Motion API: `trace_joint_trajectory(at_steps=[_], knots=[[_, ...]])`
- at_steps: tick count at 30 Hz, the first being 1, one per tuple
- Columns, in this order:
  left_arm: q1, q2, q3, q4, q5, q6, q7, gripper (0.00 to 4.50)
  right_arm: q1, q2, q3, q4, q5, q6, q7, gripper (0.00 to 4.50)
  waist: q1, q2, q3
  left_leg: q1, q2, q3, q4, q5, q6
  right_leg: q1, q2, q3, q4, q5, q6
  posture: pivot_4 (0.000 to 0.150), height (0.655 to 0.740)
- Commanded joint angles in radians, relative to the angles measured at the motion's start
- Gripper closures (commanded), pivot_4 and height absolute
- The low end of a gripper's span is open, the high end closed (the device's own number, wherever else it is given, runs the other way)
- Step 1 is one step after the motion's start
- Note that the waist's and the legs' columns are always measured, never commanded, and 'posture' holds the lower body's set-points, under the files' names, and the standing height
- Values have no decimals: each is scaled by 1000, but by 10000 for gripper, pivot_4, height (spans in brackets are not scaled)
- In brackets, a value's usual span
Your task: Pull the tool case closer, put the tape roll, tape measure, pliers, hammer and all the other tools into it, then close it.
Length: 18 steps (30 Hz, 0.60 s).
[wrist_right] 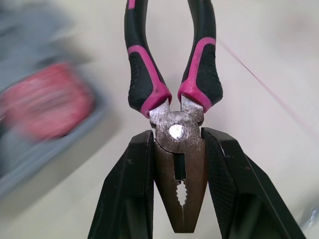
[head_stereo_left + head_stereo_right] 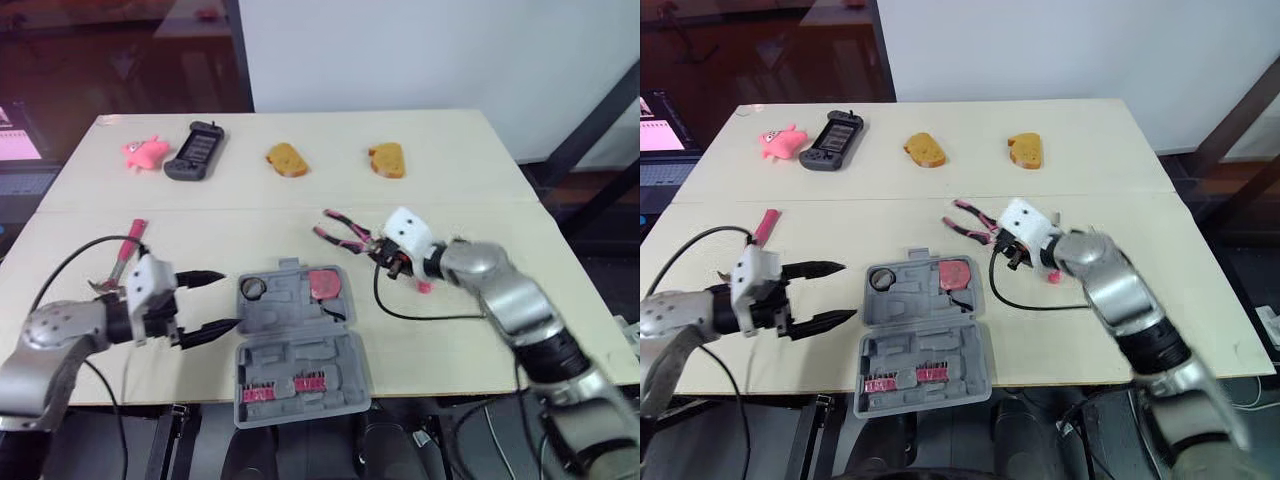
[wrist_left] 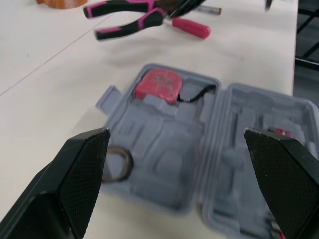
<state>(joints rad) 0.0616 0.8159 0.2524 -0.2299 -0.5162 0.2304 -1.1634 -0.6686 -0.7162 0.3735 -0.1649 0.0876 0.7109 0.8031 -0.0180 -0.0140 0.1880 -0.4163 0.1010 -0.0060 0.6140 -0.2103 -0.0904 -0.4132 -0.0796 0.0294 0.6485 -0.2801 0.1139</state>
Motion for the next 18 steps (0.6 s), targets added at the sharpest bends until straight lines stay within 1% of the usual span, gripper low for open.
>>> trace_joint_trajectory(at_steps=[1,4,7,9,11,13,18], knots=[[25,-4,69,12,-16,-77,-29,0,-118,-22,69,4,22,22,195,35512,2,0,0,0,0,0,0,0,0,0,0,0,0,0,0,1500,7207],[78,-25,109,27,-12,-124,-25,0,-235,-27,176,44,0,31,356,35512,1,0,0,-2,0,0,1,0,0,-1,0,0,0,0,0,1500,7207],[143,-51,133,17,-2,-158,-15,0,-306,6,259,63,-28,33,433,35512,2,0,0,-7,0,0,2,0,0,-5,0,0,0,0,0,1500,7207],[187,-67,145,2,0,-170,-3,0,-331,49,291,68,-38,45,447,35512,3,0,0,-11,0,0,3,0,0,-10,0,0,2,2,3,1500,7207],[221,-81,157,-8,-1,-176,9,0,-333,86,311,73,-64,9,439,35512,2,0,0,-11,0,0,2,0,0,-12,0,0,4,2,4,1500,7207],[270,-100,174,-26,-3,-182,27,0,-324,129,344,82,-88,30,429,35512,2,0,0,-11,0,0,2,0,0,-12,0,0,5,2,4,1500,7207],[333,-117,194,-56,-2,-194,52,0,-323,176,374,124,-125,72,418,35512,6,-1,-1,-11,0,0,3,1,-2,-12,0,0,5,2,3,1500,7207]])
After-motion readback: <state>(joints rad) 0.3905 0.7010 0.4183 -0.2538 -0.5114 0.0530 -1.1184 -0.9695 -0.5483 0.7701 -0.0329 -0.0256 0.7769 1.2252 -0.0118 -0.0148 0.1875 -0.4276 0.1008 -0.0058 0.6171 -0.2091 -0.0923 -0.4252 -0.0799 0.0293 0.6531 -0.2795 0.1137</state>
